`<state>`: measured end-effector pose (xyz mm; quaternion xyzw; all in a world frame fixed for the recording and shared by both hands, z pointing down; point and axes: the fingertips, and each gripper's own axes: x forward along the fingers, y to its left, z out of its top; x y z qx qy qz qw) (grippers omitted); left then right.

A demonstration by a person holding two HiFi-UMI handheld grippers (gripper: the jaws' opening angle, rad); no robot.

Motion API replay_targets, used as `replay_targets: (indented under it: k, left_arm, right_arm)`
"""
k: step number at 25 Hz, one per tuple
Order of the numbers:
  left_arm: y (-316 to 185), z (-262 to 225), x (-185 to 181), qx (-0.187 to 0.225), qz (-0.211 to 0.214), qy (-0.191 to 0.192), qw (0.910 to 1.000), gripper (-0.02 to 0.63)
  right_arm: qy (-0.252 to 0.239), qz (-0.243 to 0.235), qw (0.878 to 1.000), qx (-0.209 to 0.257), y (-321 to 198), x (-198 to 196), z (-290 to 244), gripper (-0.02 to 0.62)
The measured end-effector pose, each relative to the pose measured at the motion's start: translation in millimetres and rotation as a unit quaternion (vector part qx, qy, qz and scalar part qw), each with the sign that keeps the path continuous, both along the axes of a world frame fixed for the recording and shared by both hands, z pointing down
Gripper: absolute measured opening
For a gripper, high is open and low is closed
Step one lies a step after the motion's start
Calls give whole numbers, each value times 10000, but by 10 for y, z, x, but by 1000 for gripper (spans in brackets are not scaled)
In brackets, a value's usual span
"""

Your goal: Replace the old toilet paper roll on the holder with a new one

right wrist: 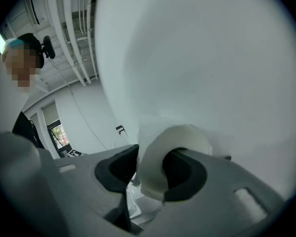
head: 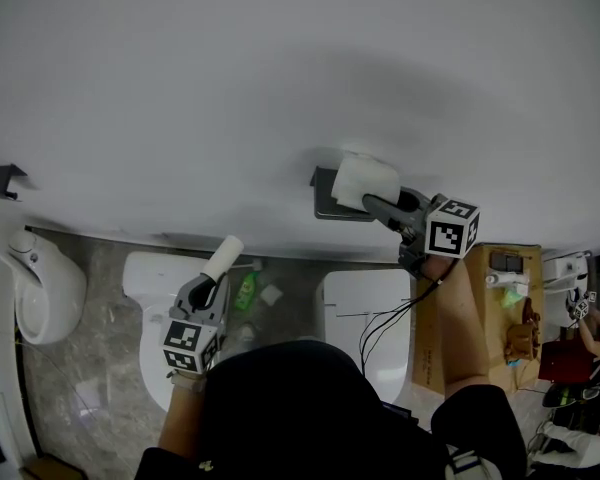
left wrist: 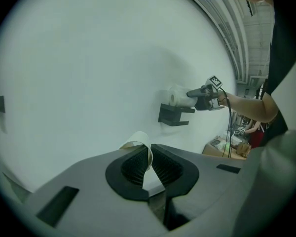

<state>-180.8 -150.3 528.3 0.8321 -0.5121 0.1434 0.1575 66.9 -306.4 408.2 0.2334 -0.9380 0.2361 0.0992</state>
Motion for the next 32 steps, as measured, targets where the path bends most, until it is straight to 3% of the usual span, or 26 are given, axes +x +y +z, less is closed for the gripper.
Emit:
replay_targets:
  k: [11, 22, 32]
  left_arm:
    - [-21, 50, 35, -38, -30, 12, 10000, 32]
    - [-7, 26, 84, -56, 115, -5, 9999, 32]
    - [-7, 38, 122, -53, 319, 35, 9995, 32]
  right_arm:
    - [369, 33, 9993, -48, -114, 183, 152, 233]
    - [416, 265, 9988, 21, -109, 249, 156, 316]
    - [346, 623, 9974, 105, -27, 398, 86, 324]
